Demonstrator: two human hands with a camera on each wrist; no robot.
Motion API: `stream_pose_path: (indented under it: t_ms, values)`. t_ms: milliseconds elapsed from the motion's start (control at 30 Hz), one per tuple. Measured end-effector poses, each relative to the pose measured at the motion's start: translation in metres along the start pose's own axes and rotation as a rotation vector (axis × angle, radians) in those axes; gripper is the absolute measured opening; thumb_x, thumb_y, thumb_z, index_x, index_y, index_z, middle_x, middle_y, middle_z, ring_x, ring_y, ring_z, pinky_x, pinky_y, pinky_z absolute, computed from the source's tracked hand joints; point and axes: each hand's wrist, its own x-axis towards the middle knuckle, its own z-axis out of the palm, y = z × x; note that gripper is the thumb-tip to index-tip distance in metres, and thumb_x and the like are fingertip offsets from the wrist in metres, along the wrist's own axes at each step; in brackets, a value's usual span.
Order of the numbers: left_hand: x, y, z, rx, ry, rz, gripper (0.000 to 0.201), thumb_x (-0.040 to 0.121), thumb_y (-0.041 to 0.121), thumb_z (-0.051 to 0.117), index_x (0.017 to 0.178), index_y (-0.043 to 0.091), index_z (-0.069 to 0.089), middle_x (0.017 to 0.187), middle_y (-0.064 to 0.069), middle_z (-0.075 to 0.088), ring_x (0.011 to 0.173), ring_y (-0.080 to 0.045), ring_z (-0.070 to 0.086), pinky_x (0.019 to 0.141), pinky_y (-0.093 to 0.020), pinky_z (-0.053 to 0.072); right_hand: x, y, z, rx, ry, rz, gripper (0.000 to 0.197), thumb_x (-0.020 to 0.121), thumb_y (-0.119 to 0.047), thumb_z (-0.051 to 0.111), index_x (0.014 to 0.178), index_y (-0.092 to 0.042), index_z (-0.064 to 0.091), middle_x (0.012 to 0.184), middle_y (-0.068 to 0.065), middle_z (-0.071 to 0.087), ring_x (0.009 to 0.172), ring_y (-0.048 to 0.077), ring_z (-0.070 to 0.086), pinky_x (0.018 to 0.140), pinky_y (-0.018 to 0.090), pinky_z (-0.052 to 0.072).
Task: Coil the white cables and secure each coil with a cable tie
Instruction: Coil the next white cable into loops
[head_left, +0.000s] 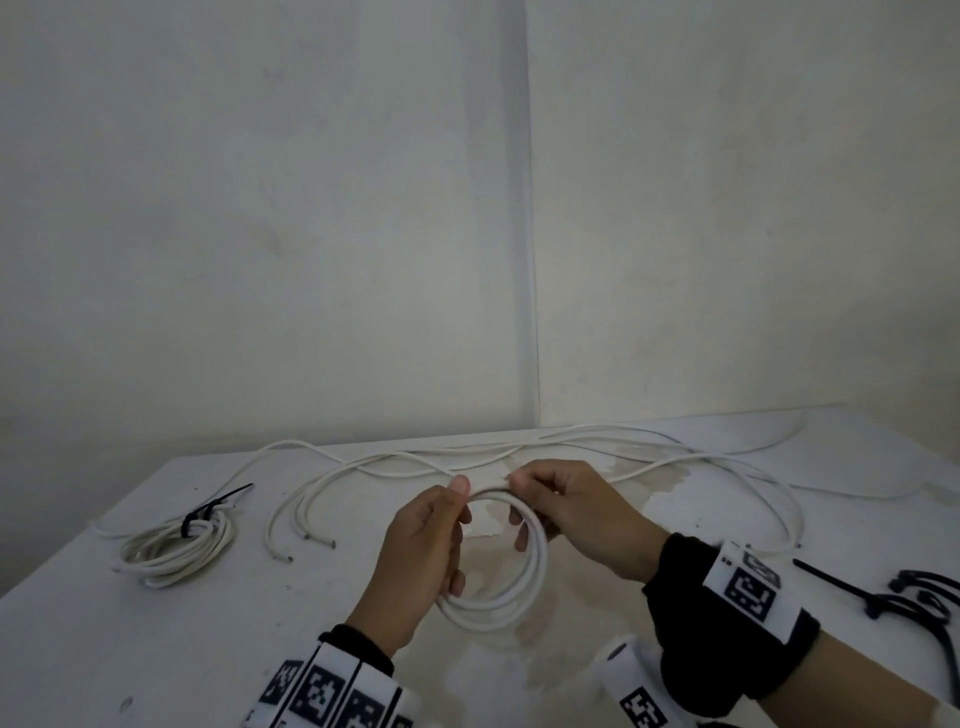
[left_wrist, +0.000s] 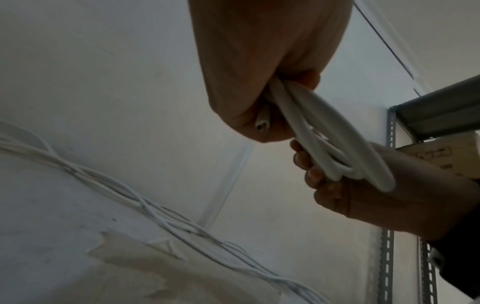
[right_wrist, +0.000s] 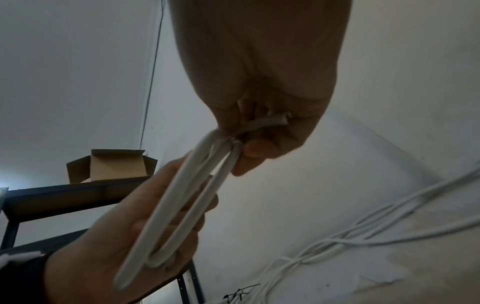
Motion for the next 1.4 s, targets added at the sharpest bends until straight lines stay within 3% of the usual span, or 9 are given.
stream_pose_path:
  t_ms: [200,567,700,867,1000,1167,1233,1333,1400]
  values:
    - [-0.007,-0.003,0.005,-0.018,-0.125,-0.056,0.040,0.092,0.038,0.041,0.071,0.006,0.052,0.047,0.001,0.028,0.033,-0.009,0.024,0.036,-0.022,0.032,0.011,0.001,-0.005,-0.273,0.218,-0.160,0.028,0.089,-0.011,0.058,0.064,-0.024,0.054,0.060,-0.005,0.056,0.042,0.003,0.052,0.050,0.013,0.042]
    - [-0.005,0.001,0.012,-0.003,-0.143,-0.033,0.041,0.096,0.036,0.036,0.072,0.007,0.053,0.046,0.006,0.029,0.036,-0.007,0.026,0.038,-0.019,0.032,0.016,-0.002,-0.011,-0.312,0.346,-0.187,0.027,0.091,-0.015,0.056,0.065,-0.022,0.051,0.055,-0.003,0.050,0.042,0.002,0.049,0.047,0.011,0.036]
    - [0.000,0.001,0.007,0.007,-0.043,0.007,0.039,0.095,0.034,0.040,0.071,0.006,0.053,0.041,0.009,0.030,0.035,-0.006,0.026,0.037,-0.020,0.032,0.007,-0.002,-0.007,-0.241,0.229,-0.088,0.026,0.095,-0.019,0.049,0.069,-0.018,0.048,0.058,0.001,0.053,0.043,0.003,0.049,0.048,0.017,0.041]
    - [-0.001,-0.003,0.008,-0.023,0.033,0.019,0.039,0.095,0.034,0.039,0.072,0.005,0.052,0.041,0.008,0.030,0.034,-0.007,0.027,0.036,-0.019,0.031,-0.007,0.002,0.009,-0.053,0.099,-0.006,0.024,0.099,-0.026,0.035,0.079,-0.014,0.042,0.069,0.006,0.063,0.055,0.020,0.063,0.053,0.025,0.049]
    - [-0.002,0.000,0.006,-0.052,0.020,0.022,0.040,0.094,0.036,0.039,0.072,0.005,0.051,0.043,0.007,0.028,0.035,-0.007,0.025,0.036,-0.019,0.028,-0.004,-0.003,0.005,0.056,0.096,0.020,0.025,0.098,-0.018,0.041,0.076,-0.012,0.050,0.065,0.005,0.061,0.053,0.011,0.060,0.053,0.020,0.049]
    - [-0.001,0.006,0.001,-0.105,0.039,0.024,0.039,0.094,0.035,0.041,0.071,0.005,0.050,0.043,0.007,0.027,0.035,-0.007,0.023,0.036,-0.018,0.025,-0.001,-0.005,-0.004,-0.166,0.134,-0.030,0.020,0.091,-0.013,0.055,0.076,-0.012,0.068,0.065,-0.015,0.059,0.056,-0.008,0.049,0.060,0.007,0.037]
    - [0.001,0.006,0.001,-0.119,0.059,0.037,0.039,0.094,0.034,0.041,0.070,0.006,0.049,0.042,0.008,0.027,0.035,-0.007,0.022,0.036,-0.017,0.025,-0.001,-0.003,0.000,-0.069,0.115,0.004,0.024,0.093,-0.014,0.051,0.083,-0.004,0.070,0.059,-0.014,0.060,0.054,-0.003,0.050,0.058,0.010,0.040]
    - [0.004,0.005,0.001,-0.096,0.098,0.050,0.038,0.095,0.034,0.041,0.070,0.006,0.048,0.041,0.009,0.028,0.033,-0.006,0.021,0.035,-0.017,0.024,-0.005,-0.006,0.004,0.168,0.061,0.112,0.040,0.098,-0.024,0.038,0.083,-0.002,0.068,0.071,0.004,0.063,0.066,0.013,0.057,0.068,0.023,0.048]
    - [0.005,0.003,0.001,-0.074,0.111,0.052,0.038,0.095,0.034,0.041,0.070,0.006,0.048,0.040,0.009,0.028,0.033,-0.006,0.022,0.034,-0.018,0.024,-0.007,-0.004,0.005,0.142,0.019,0.090,0.036,0.094,-0.031,0.048,0.085,-0.002,0.066,0.074,0.006,0.065,0.071,0.014,0.059,0.073,0.024,0.049]
